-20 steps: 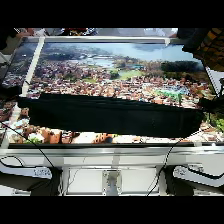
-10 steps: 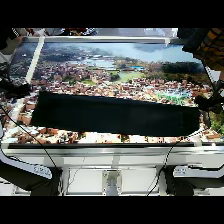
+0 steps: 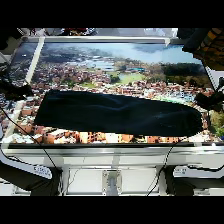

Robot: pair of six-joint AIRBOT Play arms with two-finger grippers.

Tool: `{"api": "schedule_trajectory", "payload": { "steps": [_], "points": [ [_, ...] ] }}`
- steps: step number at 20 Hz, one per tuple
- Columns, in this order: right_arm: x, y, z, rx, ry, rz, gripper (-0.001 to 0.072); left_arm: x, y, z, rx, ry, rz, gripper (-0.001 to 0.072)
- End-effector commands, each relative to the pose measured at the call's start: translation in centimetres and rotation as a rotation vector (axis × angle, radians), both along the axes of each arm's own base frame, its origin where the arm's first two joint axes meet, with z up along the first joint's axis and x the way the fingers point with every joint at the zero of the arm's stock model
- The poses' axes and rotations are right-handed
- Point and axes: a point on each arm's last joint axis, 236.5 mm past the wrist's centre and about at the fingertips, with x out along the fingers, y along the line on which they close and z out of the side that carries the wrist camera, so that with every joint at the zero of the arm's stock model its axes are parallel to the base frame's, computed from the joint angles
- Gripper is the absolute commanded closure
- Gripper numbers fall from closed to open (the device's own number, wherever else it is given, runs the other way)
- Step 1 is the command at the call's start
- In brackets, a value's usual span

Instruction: Fold the clothes and pants, and hang the long-sleeved shirts on hangers.

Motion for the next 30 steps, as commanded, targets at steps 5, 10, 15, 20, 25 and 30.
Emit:
{"api": "schedule_trajectory", "payload": {
  "steps": [5,10,15,20,25,30],
  "points": [
    [-2.0,1.4,2.8,-0.017,0.035,0.131,0.0372,-6.1,-1.8,-0.4,-0.095,0.232,-0.07,0.0203],
    [-2.3,1.6,2.7,-0.012,0.045,0.144,0.0372,-7.1,-2.6,-0.7,-0.121,0.277,-0.12,0.0201],
    [-2.2,1.8,2.7,-0.003,0.041,0.142,0.0372,-7.0,-2.7,-2.4,-0.113,0.265,-0.129,0.0202],
    [-1.9,2.2,2.8,0.015,0.028,0.14,0.0372,-6.7,-3.1,-4.7,-0.099,0.242,-0.114,0.0207],
    [-1.9,2.2,2.8,0.015,0.027,0.14,0.0372,-4.8,-3.5,-4.8,-0.062,0.187,-0.121,0.0209],
    [-1.7,2.1,2.8,0.01,0.021,0.14,0.0372,-4.3,-4.6,-6.0,-0.069,0.205,-0.121,0.0243]
  ]
}}
